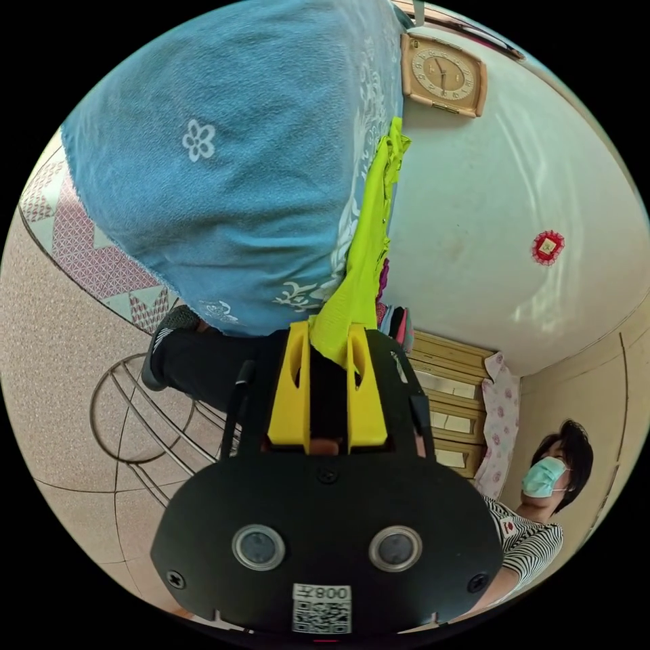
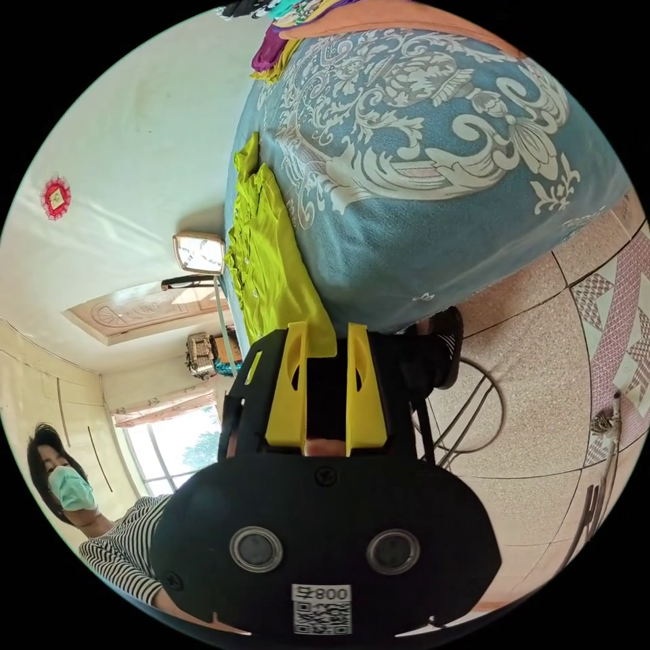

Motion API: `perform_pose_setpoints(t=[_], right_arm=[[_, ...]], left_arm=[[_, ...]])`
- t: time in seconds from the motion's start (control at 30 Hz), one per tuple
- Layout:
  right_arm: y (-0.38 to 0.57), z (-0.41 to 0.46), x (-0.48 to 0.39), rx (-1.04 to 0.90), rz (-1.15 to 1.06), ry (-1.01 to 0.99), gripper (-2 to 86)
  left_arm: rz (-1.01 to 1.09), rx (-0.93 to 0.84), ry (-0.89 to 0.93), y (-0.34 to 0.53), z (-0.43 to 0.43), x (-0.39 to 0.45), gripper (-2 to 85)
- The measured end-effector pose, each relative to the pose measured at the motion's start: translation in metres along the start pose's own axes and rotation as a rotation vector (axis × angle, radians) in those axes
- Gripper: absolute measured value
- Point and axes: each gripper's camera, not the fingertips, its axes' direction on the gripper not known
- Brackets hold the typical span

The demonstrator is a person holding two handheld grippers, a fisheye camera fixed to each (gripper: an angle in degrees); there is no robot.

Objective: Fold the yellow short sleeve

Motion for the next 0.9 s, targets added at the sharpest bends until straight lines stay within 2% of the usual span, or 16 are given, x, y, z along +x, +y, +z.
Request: perform_pose_setpoints(t=[0.27,0.9], right_arm=[[0.023,-0.021,0.018,0.007,-0.061,-0.106,1.1],[0.097,-0.084,-0.014,0.043,-0.311,-0.246,1.2]], left_arm=[[0.046,0.018,0.048,0.016,-0.028,0.055,3.5],[0.264,0.046,0.142,0.050,-0.106,0.230,2.4]])
